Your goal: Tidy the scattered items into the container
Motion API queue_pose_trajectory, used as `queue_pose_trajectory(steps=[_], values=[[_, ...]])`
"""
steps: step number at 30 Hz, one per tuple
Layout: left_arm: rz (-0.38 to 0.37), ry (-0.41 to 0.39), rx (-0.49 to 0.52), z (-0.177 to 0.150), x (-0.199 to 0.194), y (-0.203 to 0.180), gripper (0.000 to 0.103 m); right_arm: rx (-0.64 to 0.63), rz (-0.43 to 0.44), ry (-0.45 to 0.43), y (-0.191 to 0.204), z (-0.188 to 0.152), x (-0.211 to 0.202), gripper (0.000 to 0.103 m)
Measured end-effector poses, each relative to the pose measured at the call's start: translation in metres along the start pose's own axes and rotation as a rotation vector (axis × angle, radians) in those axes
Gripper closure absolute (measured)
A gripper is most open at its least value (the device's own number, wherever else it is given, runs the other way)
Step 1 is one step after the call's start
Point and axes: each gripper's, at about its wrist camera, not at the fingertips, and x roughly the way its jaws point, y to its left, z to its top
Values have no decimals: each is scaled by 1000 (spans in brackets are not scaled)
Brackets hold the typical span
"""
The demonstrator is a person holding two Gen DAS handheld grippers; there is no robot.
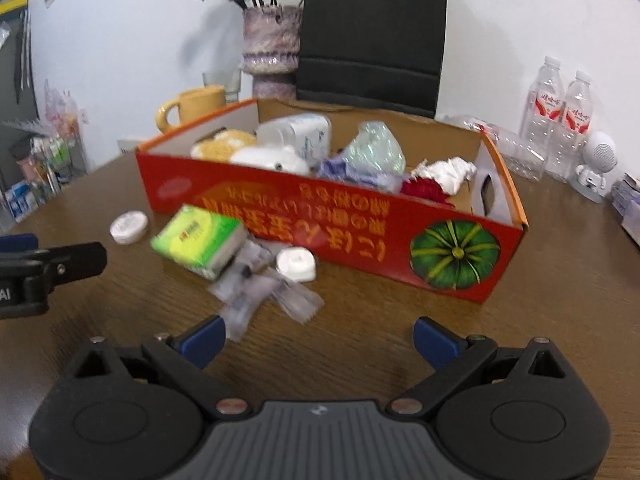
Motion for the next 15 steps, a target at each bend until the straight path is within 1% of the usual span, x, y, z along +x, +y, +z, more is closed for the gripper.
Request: queue_pose_trajectory(steps=[6, 9, 12, 15], values=[[25, 67, 15, -13, 13, -9, 0, 12, 3, 21, -5, -8, 6, 2], [49, 96, 24, -17, 17, -10, 0, 22, -4, 15, -9, -10, 7, 1], [59, 102, 33, -21, 18, -12, 0, 26, -28, 4, -13, -11, 7, 1], [69, 107, 40, -23, 20, -15, 0, 48, -16, 5, -17, -11, 9, 1]])
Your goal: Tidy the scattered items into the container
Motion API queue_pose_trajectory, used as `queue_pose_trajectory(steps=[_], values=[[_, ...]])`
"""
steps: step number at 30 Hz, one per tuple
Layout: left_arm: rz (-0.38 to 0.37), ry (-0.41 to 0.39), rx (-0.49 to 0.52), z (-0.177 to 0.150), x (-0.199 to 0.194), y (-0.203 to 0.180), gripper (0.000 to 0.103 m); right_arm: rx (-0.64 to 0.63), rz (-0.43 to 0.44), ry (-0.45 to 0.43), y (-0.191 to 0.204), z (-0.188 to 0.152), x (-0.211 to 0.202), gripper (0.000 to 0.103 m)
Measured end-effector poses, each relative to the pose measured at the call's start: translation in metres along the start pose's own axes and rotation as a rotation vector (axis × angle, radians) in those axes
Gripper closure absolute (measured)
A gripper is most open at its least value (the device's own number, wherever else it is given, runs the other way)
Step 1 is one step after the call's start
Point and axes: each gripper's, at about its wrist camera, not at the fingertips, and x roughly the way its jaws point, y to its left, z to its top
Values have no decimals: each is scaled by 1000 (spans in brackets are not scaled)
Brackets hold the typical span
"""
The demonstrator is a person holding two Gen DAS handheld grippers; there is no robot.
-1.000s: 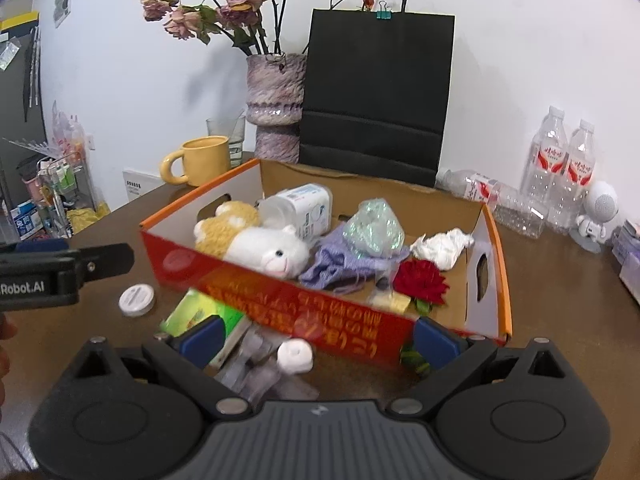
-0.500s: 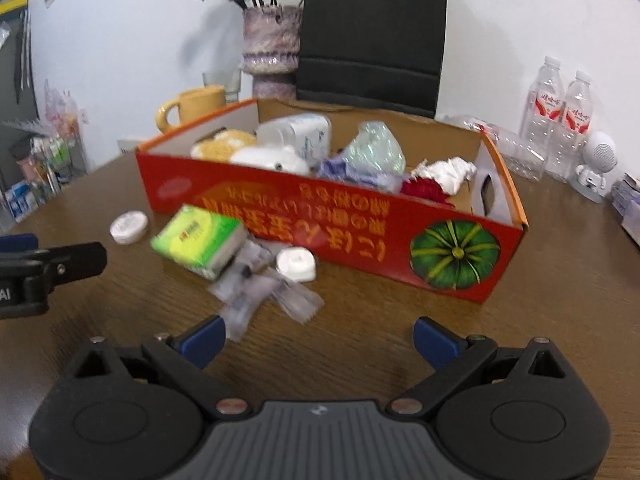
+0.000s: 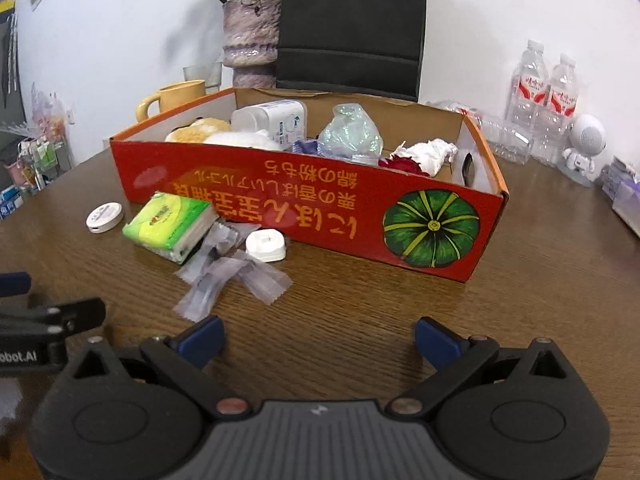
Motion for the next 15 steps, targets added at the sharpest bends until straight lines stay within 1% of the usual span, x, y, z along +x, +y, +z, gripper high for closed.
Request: queue_pose_trajectory(steps=[8, 15], values=[[2, -9, -8, 0, 3, -2, 0, 7, 10, -21, -2, -4, 0, 0], [-2, -7, -11, 0, 3, -1, 0, 7, 9, -22, -2, -5, -1, 0]])
